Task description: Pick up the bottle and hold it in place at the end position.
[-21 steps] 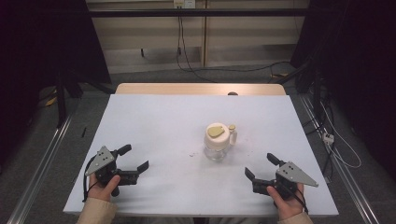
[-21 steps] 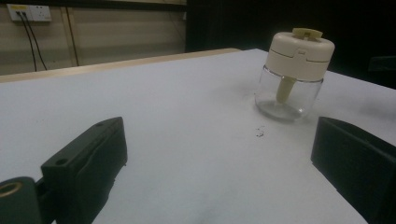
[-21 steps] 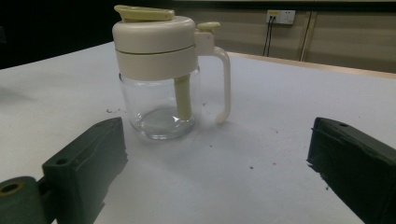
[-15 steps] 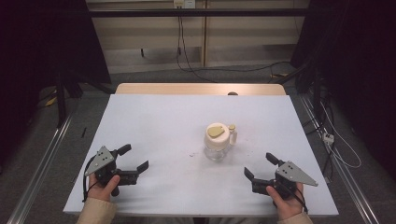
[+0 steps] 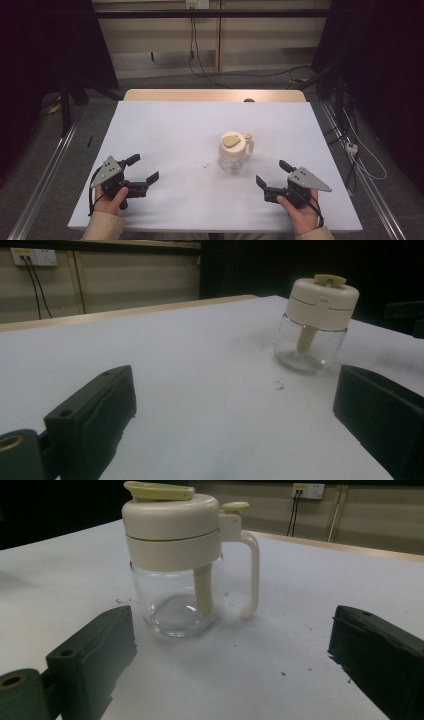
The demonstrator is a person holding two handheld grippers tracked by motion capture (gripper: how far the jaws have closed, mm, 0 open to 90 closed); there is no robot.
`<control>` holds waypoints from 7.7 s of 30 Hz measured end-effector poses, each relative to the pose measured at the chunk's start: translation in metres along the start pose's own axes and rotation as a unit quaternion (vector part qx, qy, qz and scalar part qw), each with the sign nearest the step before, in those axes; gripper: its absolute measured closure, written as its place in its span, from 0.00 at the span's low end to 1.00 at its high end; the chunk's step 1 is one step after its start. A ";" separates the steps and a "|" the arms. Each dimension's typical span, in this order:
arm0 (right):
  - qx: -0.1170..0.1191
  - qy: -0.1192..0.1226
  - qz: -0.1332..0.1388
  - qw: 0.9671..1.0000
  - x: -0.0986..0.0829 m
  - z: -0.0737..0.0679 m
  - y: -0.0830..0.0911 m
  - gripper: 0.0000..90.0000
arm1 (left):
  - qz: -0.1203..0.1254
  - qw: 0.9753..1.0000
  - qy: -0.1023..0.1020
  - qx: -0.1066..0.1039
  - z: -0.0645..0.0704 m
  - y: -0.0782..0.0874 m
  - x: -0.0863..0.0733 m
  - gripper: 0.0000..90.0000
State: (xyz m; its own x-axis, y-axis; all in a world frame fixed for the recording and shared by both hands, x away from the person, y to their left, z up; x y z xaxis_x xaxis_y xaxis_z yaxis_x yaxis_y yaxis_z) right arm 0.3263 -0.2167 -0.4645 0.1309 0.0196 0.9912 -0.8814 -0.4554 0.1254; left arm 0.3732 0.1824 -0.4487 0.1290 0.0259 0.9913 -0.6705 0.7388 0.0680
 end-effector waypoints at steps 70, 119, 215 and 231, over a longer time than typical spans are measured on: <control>-0.018 -0.023 -0.028 0.999 -0.002 -0.043 -0.111 0.05 | -0.008 1.000 -0.006 -0.009 0.003 -0.003 -0.002 0.04; -0.034 -0.055 0.021 0.998 0.009 -0.045 -0.131 0.07 | -0.007 1.000 0.001 -0.017 0.002 -0.002 -0.003 0.05; -0.033 -0.048 0.000 0.998 0.016 -0.048 -0.201 0.07 | -0.001 1.000 0.001 -0.015 0.001 0.000 -0.002 0.05; -0.036 -0.043 -0.001 0.998 0.015 -0.048 -0.207 0.07 | -0.002 1.000 0.003 -0.014 0.001 0.000 -0.003 0.05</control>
State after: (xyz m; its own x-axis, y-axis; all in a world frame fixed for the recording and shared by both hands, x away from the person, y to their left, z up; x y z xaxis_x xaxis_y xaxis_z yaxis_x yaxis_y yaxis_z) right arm 0.4891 -0.0798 -0.4738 0.1681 -0.0584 0.9840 -0.9109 -0.3908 0.1324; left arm 0.3723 0.1819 -0.4513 0.1364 0.0263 0.9903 -0.6488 0.7578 0.0693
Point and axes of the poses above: each handheld gripper's, and its own axes: y roughly backward along the jaws, x roughly out of its top, z roughly to its right, the point moved 7 cm from there along -y, roughly forward along the jaws, and after that the axes turned 9 degrees about z, right-handed, at the moved point
